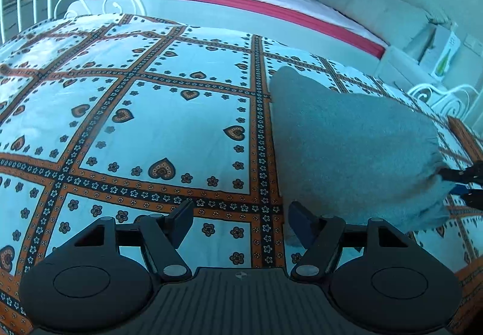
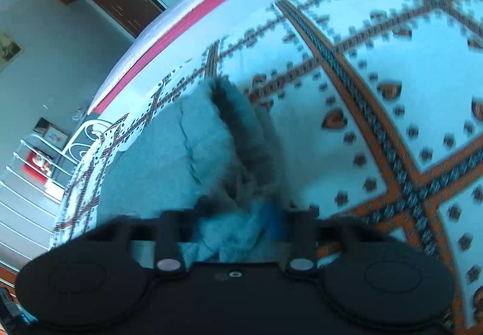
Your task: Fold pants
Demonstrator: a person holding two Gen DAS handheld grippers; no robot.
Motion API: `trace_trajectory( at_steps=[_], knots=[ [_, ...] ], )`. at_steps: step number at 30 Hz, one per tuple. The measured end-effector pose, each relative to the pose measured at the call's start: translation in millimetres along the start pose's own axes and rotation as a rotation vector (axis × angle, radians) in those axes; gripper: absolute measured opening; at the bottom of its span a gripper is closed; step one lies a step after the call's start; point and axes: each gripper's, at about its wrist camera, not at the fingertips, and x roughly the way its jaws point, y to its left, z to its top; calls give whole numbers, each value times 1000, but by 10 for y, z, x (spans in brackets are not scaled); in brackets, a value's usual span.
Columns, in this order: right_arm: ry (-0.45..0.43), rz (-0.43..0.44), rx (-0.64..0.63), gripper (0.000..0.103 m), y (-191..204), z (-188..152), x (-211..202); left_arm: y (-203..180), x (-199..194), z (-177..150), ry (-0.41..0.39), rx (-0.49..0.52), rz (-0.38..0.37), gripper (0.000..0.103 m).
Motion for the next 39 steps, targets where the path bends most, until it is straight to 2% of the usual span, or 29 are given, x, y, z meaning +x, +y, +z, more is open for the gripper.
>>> trace_trajectory(
  at_steps=[3, 4, 5, 7, 10, 11, 13, 15, 16, 17, 21, 24, 25, 26, 28, 29, 30, 32, 33, 37, 39],
  knots=[
    [-76, 52, -34, 21, 59, 6, -256, 45, -5, 11, -9, -18, 6, 71],
    [-78, 44, -39, 22, 47, 0, -274, 52, 3, 16, -10, -22, 6, 72],
    [-39, 25, -39, 24, 11, 0, -200, 51, 18, 24, -8, -23, 5, 72],
    [74, 3, -21, 32, -86, -9, 9, 30, 43, 42, -2, -20, -2, 72],
    [-8, 59, 21, 43, -102, 36, -188, 1, 23, 108, -17, -10, -42, 72],
    [-41, 60, 0, 55, -86, 49, -265, -19, 32, 151, -21, 4, -57, 73],
    [-58, 68, -23, 59, -92, 91, -343, -55, 84, 244, -19, 30, -81, 75],
    [-65, 59, -39, 55, -98, 131, -362, -87, 160, 316, -8, 41, -91, 76],
    [-94, 42, -66, 42, -80, 134, -396, -118, 196, 357, -3, 45, -93, 76],
    [-131, 35, -107, 38, -28, 131, -447, -145, 229, 390, -6, 50, -92, 76],
    [-173, 51, -234, 37, 202, 185, -443, -250, 429, 559, -6, 54, -92, 77],
    [-130, 61, -240, 41, 231, 245, -302, -261, 598, 638, 15, 18, -118, 77],
    [-105, 59, -250, 50, 230, 258, -237, -250, 659, 643, 32, -1, -146, 77],
    [-75, 34, -273, 54, 228, 262, -152, -260, 714, 641, 50, -4, -161, 77],
    [22, -138, -325, 48, 178, 209, 84, -317, 802, 632, 67, 25, -158, 77],
    [50, -145, -290, 48, 60, 184, 142, -342, 828, 630, 73, 34, -168, 77],
    [57, -89, -199, 48, -90, 197, 138, -354, 848, 631, 78, 37, -185, 77],
    [79, 81, 6, 48, -356, 264, 103, -379, 888, 630, 89, 48, -201, 77],
    [84, 133, 50, 48, -426, 285, 106, -394, 918, 636, 98, 56, -212, 77],
    [128, 133, 60, 55, -481, 289, 215, -421, 973, 645, 108, 65, -226, 77],
    [156, 127, 54, 61, -450, 253, 295, -432, 992, 653, 106, 68, -223, 77]
  ],
)
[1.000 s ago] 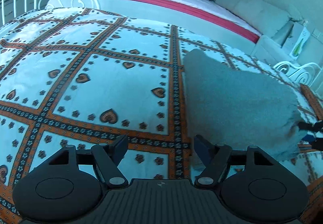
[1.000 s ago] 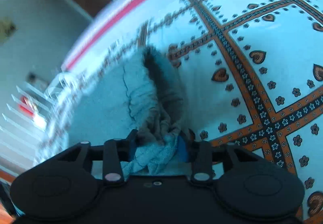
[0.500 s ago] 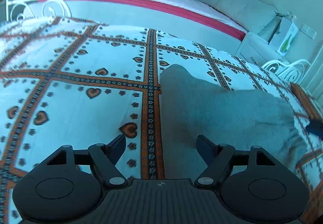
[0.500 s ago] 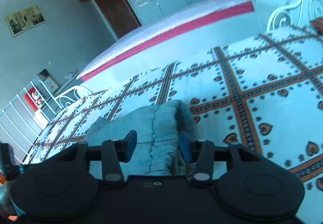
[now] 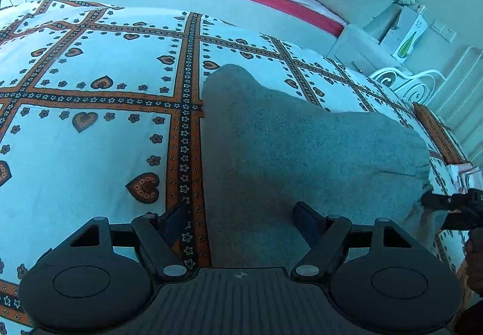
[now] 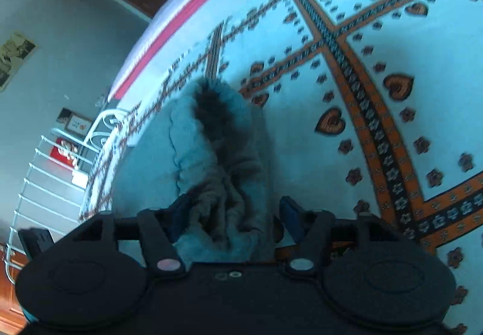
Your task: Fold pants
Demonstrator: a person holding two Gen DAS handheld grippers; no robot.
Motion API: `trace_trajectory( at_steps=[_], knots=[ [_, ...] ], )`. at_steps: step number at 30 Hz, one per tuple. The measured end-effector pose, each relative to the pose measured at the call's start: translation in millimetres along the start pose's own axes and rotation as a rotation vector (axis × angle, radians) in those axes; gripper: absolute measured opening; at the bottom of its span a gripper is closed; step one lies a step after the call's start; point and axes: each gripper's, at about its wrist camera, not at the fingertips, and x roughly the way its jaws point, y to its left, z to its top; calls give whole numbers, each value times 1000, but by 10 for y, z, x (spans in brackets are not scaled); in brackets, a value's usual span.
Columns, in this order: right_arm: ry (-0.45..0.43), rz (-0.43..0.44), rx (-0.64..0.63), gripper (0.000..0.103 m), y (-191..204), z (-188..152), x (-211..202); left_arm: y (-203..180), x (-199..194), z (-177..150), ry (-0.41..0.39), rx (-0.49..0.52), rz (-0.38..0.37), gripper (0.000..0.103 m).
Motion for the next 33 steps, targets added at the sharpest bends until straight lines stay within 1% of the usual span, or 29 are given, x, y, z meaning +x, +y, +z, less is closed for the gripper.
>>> trace_trajectory(
  at_steps=[6, 8, 10, 11, 13, 14, 15, 16, 17, 18, 19, 20, 22, 25, 27, 28, 30, 31, 32, 33],
  knots=[
    [2, 13, -3, 63, 14, -16, 60, -28, 35, 21, 0, 4, -10, 77],
    [3, 29, 12, 66, -16, -4, 76, -38, 60, 30, 5, 3, -26, 76],
    [11, 47, 15, 69, -36, 19, 111, -32, 107, 55, 23, -15, -81, 76],
    [17, 63, 13, 72, -41, 30, 134, -17, 136, 72, 30, -29, -105, 76],
    [34, 99, 13, 72, -54, 57, 205, 22, 185, 90, 35, -64, -138, 76],
    [40, 107, 11, 73, -59, 71, 246, 48, 210, 98, 38, -76, -151, 68],
    [44, 105, 8, 73, -49, 85, 284, 61, 226, 109, 41, -78, -146, 62],
    [47, 102, 4, 71, -16, 104, 317, 63, 229, 120, 45, -75, -147, 49],
    [54, 97, -9, 48, 44, 116, 341, 69, 222, 130, 45, -73, -157, 35],
    [66, 97, -35, 40, 117, 119, 360, 91, 203, 144, 39, -82, -171, 30],
    [62, 103, -61, 38, 187, 118, 355, 135, 183, 157, 30, -109, -197, 25],
    [50, 107, -83, 37, 252, 123, 331, 160, 151, 168, 15, -122, -212, 24],
    [9, 146, -101, 36, 378, 162, 250, 146, 55, 200, -33, -122, -228, 23],
    [-39, 220, -168, 35, 650, 306, 182, 143, -102, 366, -120, -114, -241, 23],
    [-61, 245, -185, 35, 792, 479, 237, 250, -141, 551, -174, -116, -228, 23],
    [-68, 249, -187, 34, 843, 591, 295, 325, -122, 648, -191, -122, -228, 23],
    [-77, 247, -182, 34, 914, 835, 464, 448, -26, 864, -222, -112, -199, 25],
    [-84, 239, -171, 35, 913, 934, 564, 466, 42, 941, -245, -89, -175, 30],
    [-92, 222, -165, 41, 900, 1030, 694, 473, 137, 995, -267, -67, -112, 50],
    [-95, 170, -171, 47, 865, 1080, 840, 480, 232, 1010, -273, -59, -17, 64]
  ],
)
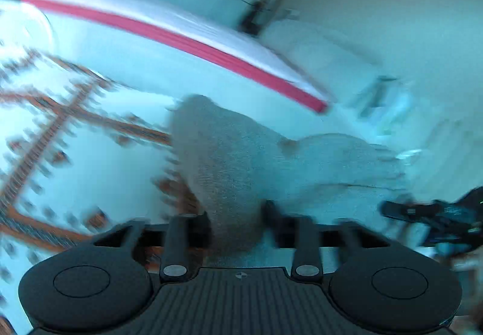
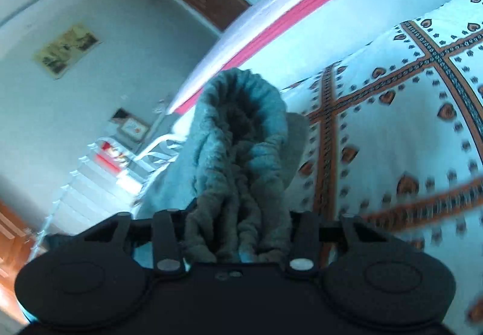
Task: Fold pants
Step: 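Open both grippers and release the folded sweatpants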
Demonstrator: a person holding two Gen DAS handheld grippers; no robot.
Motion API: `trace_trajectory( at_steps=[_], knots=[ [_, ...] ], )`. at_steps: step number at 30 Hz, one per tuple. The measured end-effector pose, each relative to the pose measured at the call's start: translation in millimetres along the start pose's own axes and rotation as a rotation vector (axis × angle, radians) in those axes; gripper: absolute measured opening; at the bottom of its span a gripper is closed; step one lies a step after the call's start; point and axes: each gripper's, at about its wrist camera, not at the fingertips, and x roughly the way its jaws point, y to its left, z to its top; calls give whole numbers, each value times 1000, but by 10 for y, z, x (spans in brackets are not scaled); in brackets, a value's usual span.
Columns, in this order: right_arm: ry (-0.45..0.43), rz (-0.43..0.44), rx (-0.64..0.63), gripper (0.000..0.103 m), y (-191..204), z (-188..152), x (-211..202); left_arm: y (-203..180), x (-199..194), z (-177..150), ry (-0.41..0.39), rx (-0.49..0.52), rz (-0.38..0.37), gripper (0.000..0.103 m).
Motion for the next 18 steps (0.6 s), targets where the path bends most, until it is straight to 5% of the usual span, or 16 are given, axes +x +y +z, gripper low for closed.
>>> trace_trajectory(
  at_steps=[1, 3, 8, 11, 12, 18],
  knots=[
    [19, -103, -3, 70, -81, 22, 135, 4, 63, -41, 1, 22, 114, 75],
    [33, -268, -18, 58, -164, 1, 258, 50, 110, -112, 27, 25, 155, 75],
    [-62, -179, 2, 71, -128, -116, 99, -38, 120, -152, 57, 100, 156, 82],
    [36, -311, -45, 72, -178, -180, 325, 50, 270, -302, 125, 109, 230, 92],
    [79, -325, -29, 72, -217, -198, 401, 110, 265, -343, 116, 70, 217, 92],
    [-44, -281, -179, 77, 185, -301, -154, -93, -321, -169, 16, 80, 225, 94]
  ],
)
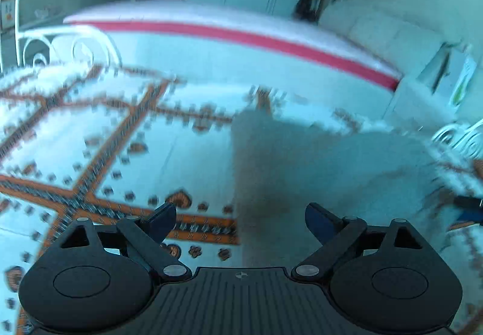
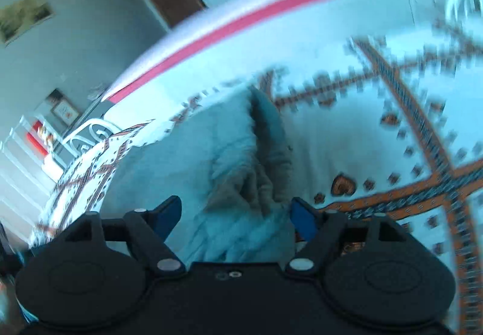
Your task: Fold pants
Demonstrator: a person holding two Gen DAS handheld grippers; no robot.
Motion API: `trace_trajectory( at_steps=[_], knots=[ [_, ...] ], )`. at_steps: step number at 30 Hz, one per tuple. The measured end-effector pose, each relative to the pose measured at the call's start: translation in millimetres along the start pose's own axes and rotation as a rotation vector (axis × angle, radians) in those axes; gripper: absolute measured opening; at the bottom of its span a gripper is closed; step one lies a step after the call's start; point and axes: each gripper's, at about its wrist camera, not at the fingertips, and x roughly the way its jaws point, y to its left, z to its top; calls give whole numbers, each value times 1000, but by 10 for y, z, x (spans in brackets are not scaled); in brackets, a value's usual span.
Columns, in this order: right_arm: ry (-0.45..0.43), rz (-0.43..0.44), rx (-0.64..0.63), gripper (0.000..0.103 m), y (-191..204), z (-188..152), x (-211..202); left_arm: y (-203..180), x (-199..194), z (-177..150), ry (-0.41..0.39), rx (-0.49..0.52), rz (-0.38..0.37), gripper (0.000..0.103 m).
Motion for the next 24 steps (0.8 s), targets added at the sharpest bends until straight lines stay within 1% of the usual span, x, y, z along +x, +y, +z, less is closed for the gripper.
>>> trace_trajectory(
  at_steps=[1, 2, 3, 6, 8, 9, 10, 11, 13, 14, 16, 19, 21, 24],
  knots=[
    [-14, -7, -61, 84, 77, -41, -125, -21, -128, 9, -8, -3, -4, 103],
    [-33, -14, -119, 92, 160, -89, -278, -41, -287, -10, -25, -7, -4, 103],
    [-46, -21, -171, 98, 243, -142, -423, -73, -449, -62, -40, -3, -8, 103],
    [-72, -40, -264, 97, 387, -336, -794, -224, -861, -322, -66, 50, -3, 103],
    [-101, -77, -295, 97, 476, -516, -1042, -323, -1076, -517, -49, 92, 12, 103],
    [-115, -94, -283, 97, 484, -608, -1131, -372, -1180, -615, -41, 106, 19, 103],
    [-110, -104, -263, 97, 487, -696, -1214, -421, -1281, -694, -39, 115, 17, 103],
    [-98, -111, -252, 97, 498, -783, -1283, -473, -1390, -764, -44, 122, 8, 103],
    [-97, -153, -236, 97, 552, -961, -1409, -566, -1605, -904, -66, 124, -4, 103],
    [-86, -167, -250, 97, 579, -1031, -1424, -611, -1697, -968, -70, 126, -8, 103],
    [-109, -213, -283, 97, 678, -1171, -1534, -668, -1877, -1104, -81, 118, -10, 103],
    [-135, -212, -287, 97, 761, -1336, -1712, -700, -2125, -1269, -108, 82, -13, 103],
    [-141, -208, -294, 97, 800, -1408, -1792, -702, -2258, -1364, -127, 60, -36, 103],
    [-169, -194, -328, 97, 902, -1531, -1905, -758, -2363, -1484, -130, 80, -40, 103]
  ],
)
